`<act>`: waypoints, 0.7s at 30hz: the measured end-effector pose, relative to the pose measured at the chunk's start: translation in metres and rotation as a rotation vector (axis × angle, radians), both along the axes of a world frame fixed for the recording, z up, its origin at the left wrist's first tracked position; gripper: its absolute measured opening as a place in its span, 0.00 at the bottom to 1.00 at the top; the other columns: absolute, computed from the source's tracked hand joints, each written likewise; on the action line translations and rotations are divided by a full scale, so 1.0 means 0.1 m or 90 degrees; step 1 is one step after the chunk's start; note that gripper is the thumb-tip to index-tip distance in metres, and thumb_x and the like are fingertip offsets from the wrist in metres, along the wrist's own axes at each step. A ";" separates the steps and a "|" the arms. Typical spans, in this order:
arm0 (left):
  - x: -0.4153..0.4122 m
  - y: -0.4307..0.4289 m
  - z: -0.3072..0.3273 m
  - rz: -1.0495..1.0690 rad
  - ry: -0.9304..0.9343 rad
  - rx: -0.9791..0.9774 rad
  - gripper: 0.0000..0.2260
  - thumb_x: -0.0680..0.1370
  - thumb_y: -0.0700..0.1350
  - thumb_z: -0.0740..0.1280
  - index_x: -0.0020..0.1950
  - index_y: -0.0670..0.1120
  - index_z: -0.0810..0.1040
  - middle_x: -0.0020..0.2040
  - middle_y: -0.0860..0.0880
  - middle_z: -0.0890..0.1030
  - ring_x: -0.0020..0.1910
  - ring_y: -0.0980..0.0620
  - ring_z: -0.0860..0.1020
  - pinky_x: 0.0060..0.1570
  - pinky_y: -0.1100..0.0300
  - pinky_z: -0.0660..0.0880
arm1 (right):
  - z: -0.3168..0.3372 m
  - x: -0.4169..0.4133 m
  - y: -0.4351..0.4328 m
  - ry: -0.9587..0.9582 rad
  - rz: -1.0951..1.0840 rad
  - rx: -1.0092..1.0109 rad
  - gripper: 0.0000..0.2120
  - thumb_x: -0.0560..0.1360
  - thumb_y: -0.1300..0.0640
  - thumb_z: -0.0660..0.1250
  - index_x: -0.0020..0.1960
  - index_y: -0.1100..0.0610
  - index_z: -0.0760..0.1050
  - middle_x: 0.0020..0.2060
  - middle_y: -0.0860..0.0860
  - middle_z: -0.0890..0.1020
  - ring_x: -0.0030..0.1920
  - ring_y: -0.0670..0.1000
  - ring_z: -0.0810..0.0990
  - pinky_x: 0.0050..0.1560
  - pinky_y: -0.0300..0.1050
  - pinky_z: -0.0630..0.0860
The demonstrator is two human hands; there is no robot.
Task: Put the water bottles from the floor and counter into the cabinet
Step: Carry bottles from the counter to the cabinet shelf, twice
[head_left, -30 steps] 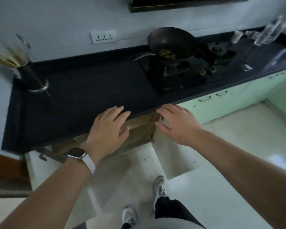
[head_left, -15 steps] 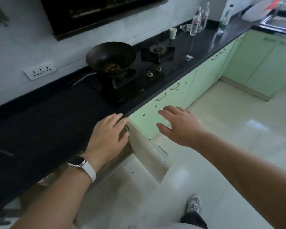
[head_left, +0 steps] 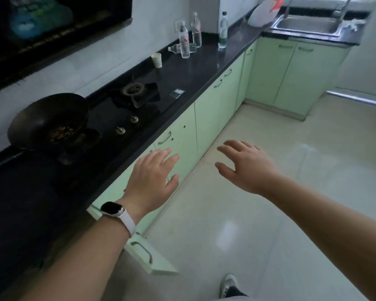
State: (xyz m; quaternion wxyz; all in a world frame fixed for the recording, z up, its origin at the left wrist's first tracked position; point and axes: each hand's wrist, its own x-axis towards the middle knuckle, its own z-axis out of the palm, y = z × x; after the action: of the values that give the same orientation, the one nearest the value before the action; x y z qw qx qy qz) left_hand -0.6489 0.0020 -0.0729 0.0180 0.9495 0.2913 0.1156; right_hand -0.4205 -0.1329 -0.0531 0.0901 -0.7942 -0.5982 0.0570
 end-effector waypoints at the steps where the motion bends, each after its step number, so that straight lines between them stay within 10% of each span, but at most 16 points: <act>1: 0.21 -0.01 0.01 -0.011 -0.002 0.005 0.22 0.77 0.54 0.60 0.67 0.46 0.77 0.66 0.43 0.78 0.66 0.41 0.75 0.62 0.43 0.72 | 0.00 0.19 -0.03 0.001 -0.013 -0.002 0.26 0.79 0.38 0.56 0.73 0.48 0.66 0.71 0.48 0.69 0.70 0.54 0.67 0.67 0.49 0.63; 21: 2.36 0.40 -0.11 -0.192 -0.026 0.015 0.23 0.77 0.55 0.59 0.67 0.47 0.78 0.65 0.45 0.78 0.65 0.43 0.75 0.62 0.46 0.71 | -0.03 1.81 -0.24 -0.042 -0.147 -0.028 0.32 0.75 0.34 0.47 0.70 0.50 0.70 0.69 0.52 0.73 0.68 0.57 0.70 0.67 0.51 0.65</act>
State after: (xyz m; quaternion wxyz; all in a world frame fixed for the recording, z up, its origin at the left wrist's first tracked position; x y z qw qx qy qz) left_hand -0.4129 0.0424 -0.0837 0.0302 0.9801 0.1434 0.1342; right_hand -0.2391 -0.1571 -0.0563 0.0589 -0.8610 -0.5041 0.0327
